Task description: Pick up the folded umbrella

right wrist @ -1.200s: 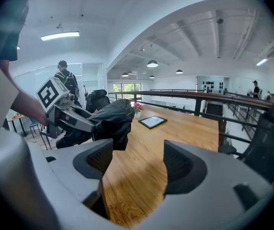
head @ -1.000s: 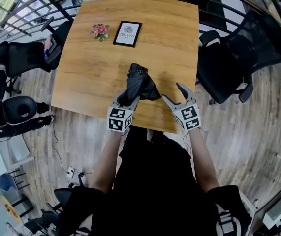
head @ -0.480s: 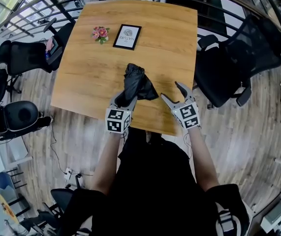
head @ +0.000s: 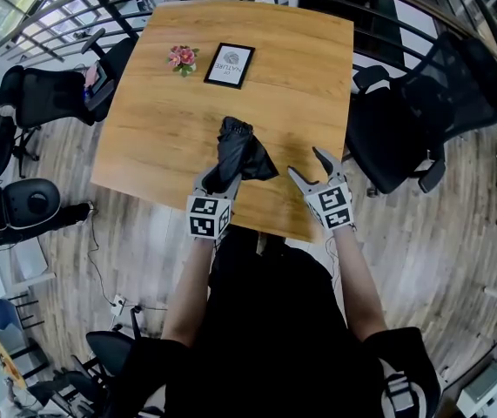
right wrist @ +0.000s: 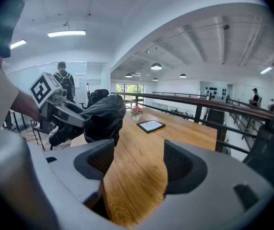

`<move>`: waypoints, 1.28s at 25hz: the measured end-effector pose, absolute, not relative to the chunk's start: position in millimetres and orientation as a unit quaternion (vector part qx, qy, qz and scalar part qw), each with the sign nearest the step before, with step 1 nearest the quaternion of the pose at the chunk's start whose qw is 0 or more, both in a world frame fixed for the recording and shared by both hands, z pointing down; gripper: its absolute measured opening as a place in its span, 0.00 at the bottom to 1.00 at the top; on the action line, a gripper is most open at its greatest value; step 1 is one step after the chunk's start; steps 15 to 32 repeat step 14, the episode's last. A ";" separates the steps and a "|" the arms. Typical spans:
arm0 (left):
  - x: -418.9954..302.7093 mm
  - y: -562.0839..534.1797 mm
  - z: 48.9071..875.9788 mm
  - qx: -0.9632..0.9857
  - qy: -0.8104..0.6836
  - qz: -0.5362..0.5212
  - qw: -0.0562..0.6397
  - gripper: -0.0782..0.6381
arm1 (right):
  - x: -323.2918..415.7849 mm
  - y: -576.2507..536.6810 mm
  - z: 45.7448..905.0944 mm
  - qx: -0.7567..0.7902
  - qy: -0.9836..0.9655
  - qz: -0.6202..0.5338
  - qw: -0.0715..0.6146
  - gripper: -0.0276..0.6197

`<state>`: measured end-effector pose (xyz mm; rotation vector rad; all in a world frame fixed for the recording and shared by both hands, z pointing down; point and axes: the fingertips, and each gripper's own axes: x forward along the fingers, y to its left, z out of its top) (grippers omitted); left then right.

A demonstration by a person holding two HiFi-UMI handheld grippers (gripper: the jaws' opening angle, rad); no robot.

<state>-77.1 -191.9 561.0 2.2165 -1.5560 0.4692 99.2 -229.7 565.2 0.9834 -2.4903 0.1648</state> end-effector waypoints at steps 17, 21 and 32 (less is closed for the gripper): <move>-92.3 -184.9 562.0 0.788 -0.560 0.159 0.203 0.45 | 89.4 -229.3 560.9 0.360 -0.903 0.058 0.227 0.55; -92.3 -184.9 562.0 0.788 -0.560 0.159 0.203 0.45 | 89.4 -229.3 560.9 0.360 -0.903 0.058 0.227 0.55; -92.3 -184.9 562.0 0.788 -0.560 0.159 0.203 0.45 | 89.4 -229.3 560.9 0.360 -0.903 0.058 0.227 0.55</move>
